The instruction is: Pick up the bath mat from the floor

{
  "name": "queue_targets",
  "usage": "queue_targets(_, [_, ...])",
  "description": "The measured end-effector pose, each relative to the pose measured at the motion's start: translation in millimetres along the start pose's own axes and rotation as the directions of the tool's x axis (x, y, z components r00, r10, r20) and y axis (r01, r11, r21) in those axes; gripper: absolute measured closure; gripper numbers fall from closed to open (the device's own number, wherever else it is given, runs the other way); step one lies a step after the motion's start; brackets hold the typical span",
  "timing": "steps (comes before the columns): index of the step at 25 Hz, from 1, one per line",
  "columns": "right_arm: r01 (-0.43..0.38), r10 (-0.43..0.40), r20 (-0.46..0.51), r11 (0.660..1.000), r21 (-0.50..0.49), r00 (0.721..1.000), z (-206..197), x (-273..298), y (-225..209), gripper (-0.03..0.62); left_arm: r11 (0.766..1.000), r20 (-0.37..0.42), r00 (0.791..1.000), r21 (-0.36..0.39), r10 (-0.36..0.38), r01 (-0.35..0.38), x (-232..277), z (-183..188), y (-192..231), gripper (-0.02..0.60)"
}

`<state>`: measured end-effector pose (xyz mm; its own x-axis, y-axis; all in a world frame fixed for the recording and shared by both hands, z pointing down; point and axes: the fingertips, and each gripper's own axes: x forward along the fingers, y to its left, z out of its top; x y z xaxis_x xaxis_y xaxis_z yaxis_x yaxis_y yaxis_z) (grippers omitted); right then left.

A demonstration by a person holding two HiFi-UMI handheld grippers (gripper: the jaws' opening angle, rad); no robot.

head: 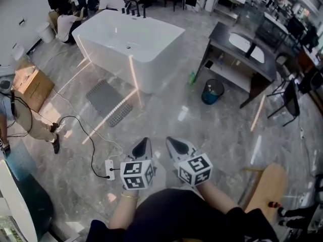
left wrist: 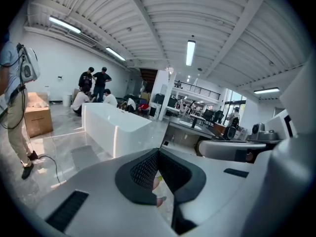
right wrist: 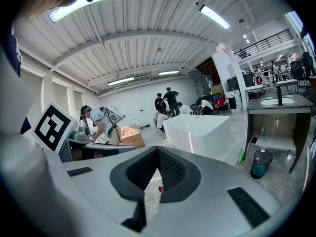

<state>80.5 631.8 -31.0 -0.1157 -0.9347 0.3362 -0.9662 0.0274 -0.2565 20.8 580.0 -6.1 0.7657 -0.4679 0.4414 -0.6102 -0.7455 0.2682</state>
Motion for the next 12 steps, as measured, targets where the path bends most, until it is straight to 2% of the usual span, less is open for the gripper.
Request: queue_targets(12, [0.006,-0.006,0.008,1.000,-0.006,1.000,58,100,-29,0.583,1.000,0.010,1.000,0.007,-0.013,0.013,75,68,62,0.583])
